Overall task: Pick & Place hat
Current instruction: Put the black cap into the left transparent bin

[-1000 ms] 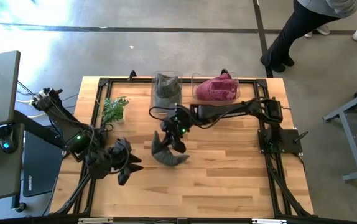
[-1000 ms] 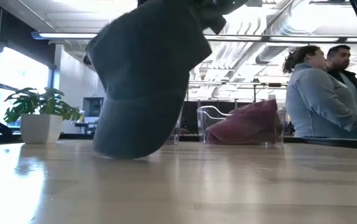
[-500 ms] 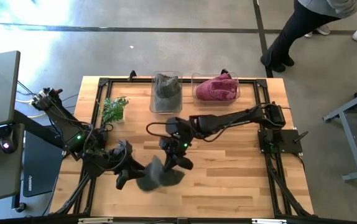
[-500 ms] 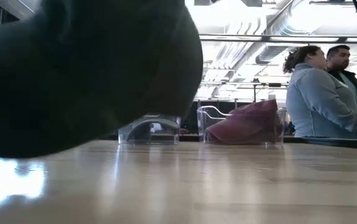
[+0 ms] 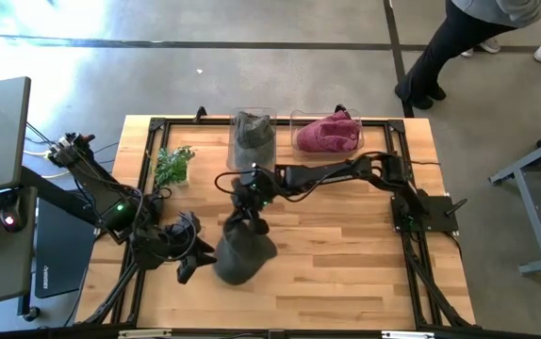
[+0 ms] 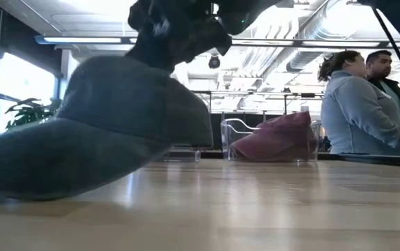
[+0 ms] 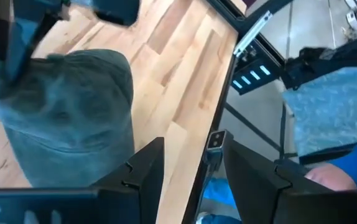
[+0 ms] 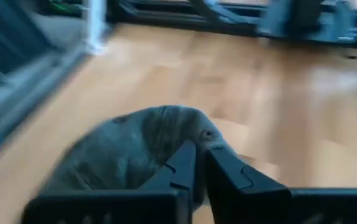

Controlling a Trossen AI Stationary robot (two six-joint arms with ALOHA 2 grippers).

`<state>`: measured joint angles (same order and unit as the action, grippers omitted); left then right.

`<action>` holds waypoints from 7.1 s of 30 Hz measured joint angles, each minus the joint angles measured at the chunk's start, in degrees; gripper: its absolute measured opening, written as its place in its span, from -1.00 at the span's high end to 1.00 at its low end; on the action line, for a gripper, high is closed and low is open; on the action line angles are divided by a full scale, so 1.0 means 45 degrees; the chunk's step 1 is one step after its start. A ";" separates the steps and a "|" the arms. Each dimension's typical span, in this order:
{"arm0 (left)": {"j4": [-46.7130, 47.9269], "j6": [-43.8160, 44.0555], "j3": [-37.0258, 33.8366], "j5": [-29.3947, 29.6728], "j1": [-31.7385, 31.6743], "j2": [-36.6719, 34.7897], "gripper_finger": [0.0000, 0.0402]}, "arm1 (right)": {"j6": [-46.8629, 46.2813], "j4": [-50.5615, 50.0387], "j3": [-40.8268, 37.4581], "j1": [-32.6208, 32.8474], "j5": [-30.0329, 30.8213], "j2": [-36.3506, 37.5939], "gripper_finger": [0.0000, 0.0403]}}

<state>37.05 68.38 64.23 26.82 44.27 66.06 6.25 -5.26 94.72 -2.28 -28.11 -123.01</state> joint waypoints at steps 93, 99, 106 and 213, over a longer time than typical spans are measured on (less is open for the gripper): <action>0.3025 -0.6993 0.6362 -0.4595 -1.2385 0.2809 0.98 | -0.8357 -1.6719 -0.3614 0.4787 1.7132 1.1873 0.62; 0.2926 -0.9765 0.6444 -0.4560 -1.4584 0.3327 0.98 | -0.6034 -1.3193 -0.6482 0.3731 1.5556 1.4947 0.70; 0.2264 -1.1140 0.5909 -0.5621 -1.6052 0.4298 0.99 | -0.4594 -0.9941 -0.8215 0.3038 1.3315 1.7259 0.78; -0.2922 -1.0899 0.0748 -0.6605 -1.9419 0.6256 1.00 | -0.7368 -0.5731 -0.1919 -0.6069 0.6367 0.3839 1.00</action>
<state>23.90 19.33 67.59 -2.90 -43.11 94.21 -26.91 -31.05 86.08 -29.59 0.54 -105.73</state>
